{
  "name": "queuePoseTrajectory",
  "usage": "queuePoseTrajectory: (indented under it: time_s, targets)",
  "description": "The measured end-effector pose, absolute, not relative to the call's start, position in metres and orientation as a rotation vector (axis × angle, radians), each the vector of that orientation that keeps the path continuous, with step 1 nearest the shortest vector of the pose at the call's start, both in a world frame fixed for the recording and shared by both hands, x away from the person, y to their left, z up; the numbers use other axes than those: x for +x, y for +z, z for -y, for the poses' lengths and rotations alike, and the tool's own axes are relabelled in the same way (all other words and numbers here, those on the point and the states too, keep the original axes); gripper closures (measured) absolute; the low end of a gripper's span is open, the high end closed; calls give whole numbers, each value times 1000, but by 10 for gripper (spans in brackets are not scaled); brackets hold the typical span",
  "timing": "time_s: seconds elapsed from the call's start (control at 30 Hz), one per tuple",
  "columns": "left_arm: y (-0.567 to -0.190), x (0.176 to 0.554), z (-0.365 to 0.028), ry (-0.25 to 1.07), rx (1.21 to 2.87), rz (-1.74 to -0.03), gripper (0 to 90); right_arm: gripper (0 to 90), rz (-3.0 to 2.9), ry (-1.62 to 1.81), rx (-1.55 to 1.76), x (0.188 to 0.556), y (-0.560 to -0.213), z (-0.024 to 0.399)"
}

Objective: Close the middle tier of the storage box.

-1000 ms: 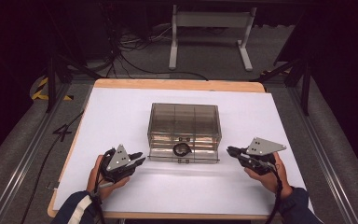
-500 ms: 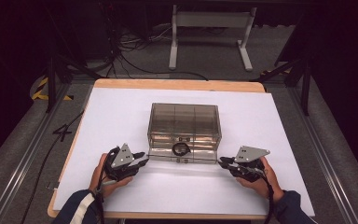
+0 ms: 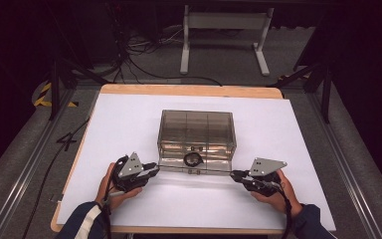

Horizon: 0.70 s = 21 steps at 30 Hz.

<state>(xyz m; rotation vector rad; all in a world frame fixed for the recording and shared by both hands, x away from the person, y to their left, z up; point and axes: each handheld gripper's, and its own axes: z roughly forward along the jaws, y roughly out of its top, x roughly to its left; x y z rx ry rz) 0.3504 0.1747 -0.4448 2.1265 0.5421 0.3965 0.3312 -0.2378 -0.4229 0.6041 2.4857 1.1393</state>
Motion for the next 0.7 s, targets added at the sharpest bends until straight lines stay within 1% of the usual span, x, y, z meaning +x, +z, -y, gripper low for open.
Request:
queuePoseTrajectory:
  time_s: [0.07,0.1,0.17,0.37,0.57,0.7]
  targets:
    - [-444,351,-172,411,2135,-546,766,836,-2486,1138,605,333,-424,236]
    - [-444,351,-172,405,2129,-545,776,861,-2480,1121,595,332,-423,236]
    - [-444,352,-173,395,2123,-540,798,876,-2474,1132,596,332,-421,238]
    - [-442,353,-173,407,2125,-546,829,881,-2467,1115,594,334,-421,237]
    - [-442,357,-169,419,2133,-549,832,880,-2444,1108,624,337,-421,239]
    - [-441,362,-167,423,2129,-557,831,878,-2421,1107,657,346,-420,239]
